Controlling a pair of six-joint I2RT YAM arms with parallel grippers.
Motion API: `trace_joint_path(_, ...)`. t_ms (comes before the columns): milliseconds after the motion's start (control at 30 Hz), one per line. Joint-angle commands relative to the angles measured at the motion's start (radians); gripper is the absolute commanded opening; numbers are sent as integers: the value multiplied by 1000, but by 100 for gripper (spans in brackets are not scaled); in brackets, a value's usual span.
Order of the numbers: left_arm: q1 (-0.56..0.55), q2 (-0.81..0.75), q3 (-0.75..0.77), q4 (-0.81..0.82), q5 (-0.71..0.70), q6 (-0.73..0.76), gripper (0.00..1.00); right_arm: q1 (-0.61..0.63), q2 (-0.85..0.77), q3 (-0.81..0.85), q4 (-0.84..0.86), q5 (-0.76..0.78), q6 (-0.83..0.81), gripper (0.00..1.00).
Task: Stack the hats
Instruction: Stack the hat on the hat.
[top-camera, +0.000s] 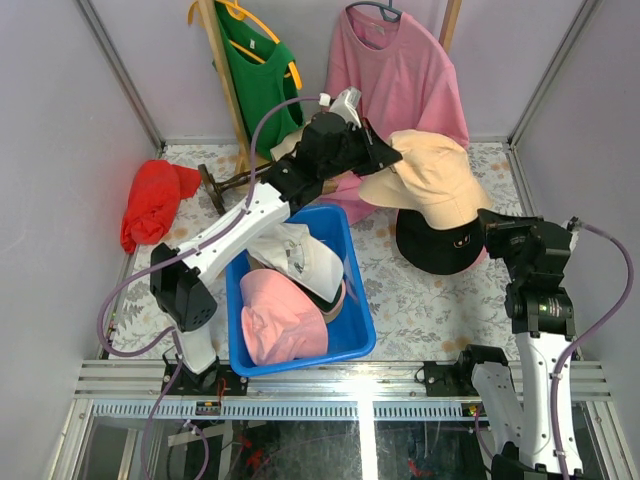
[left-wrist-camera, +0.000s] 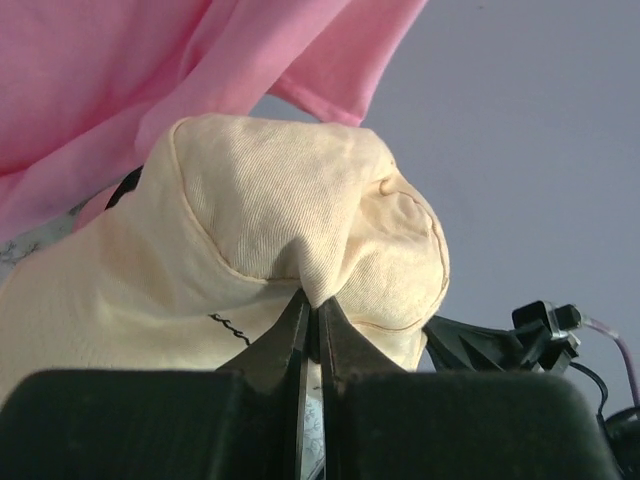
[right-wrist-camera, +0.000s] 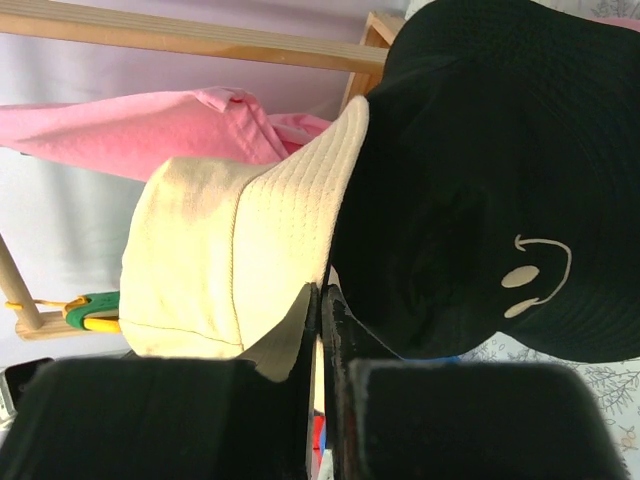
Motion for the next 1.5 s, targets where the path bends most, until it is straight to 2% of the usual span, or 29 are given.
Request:
trace_joint_path(0,38,-41,69,-26,134,66,0,-4,16,78,-1,50,-31,0)
trace_joint_path(167,56,-19,142,-103,245,81,0,-4,22,134,-58,76,-85,0)
trace_joint_path(400,36,26,128,-136,363,72,0,-4,-3,135,-117,173,-182,0)
trace_joint_path(900,-29,139,125,-222,398,154,0,-4,-6,-37,-113,251,-185,0)
trace_joint_path(1200,-66,184,136,-223,425,168,0,-4,8,-56,-159,318,-192,0)
trace_joint_path(1367,-88,195,134,-223,439,171,0,-4,30,-53,-181,327,-195,3)
trace_joint_path(1467,-101,207,135,-223,443,177,0,-4,62,-50,-203,337,-188,11)
